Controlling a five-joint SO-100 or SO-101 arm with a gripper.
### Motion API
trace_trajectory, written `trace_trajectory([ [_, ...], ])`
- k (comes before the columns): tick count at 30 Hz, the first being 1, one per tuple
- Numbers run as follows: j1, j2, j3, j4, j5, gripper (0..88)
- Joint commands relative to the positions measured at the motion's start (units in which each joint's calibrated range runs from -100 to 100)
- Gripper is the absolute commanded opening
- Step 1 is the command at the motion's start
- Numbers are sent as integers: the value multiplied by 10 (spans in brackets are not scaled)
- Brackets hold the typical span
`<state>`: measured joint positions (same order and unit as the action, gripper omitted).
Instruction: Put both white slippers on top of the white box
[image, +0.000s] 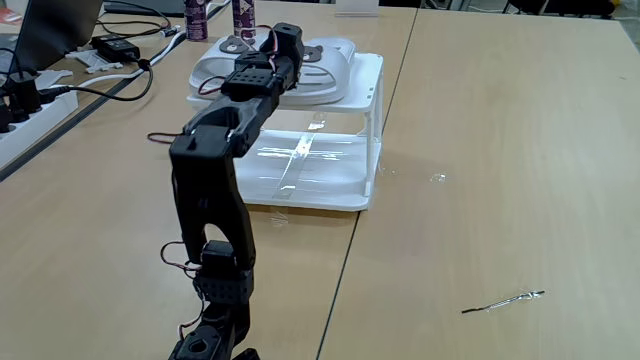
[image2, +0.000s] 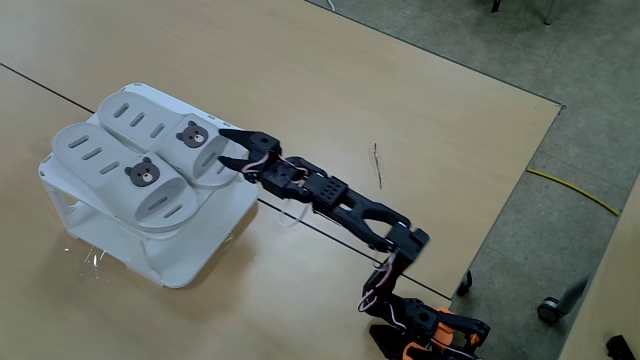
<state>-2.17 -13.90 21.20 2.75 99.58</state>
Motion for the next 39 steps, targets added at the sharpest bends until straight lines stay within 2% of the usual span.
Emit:
trace_trajectory([
  [1, 4, -156, 56, -2, 4, 247],
  [2, 3, -182, 63, -4, 4, 247],
  [4, -2, -226, 63, -15, 4, 187],
  [6, 5, -233, 67, -103, 4, 99],
  [10, 17, -239, 129, -350, 4, 7],
  [11, 18, -238, 153, -457, 4, 8],
  [16, 18, -239, 291, -813, 4, 8],
  [19, 16, -244, 431, -1027, 4, 8],
  [27, 16, -624, 788, -1022, 4, 8],
  [39, -14, -851, 786, -1021, 4, 8],
])
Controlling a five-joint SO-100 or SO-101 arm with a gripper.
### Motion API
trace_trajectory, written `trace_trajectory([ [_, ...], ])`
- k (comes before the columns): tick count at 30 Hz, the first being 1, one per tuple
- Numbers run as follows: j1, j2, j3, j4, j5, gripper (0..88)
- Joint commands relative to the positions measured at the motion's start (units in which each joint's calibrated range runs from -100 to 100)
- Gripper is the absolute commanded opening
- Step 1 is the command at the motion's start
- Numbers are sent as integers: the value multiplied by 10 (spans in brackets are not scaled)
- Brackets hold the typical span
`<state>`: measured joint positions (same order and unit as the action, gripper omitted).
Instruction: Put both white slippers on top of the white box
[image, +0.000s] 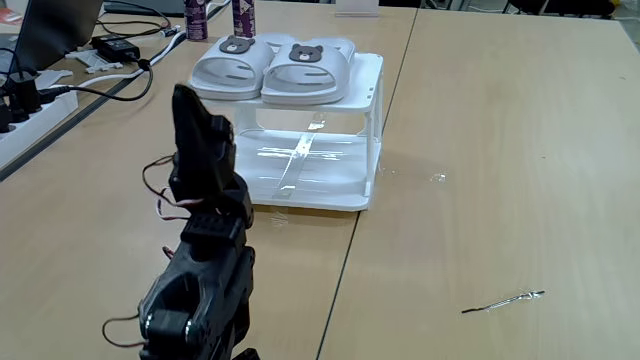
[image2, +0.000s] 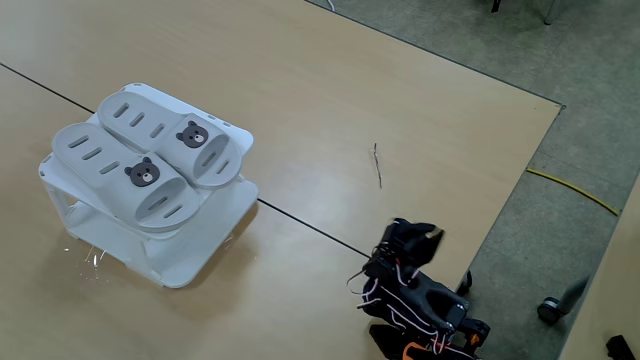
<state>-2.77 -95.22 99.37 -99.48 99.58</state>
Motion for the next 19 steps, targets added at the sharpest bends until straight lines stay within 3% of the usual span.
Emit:
trace_trajectory([
  [1, -13, -39, 4, 1, 4, 8],
  [19, -11, -37, 4, 1, 4, 8],
])
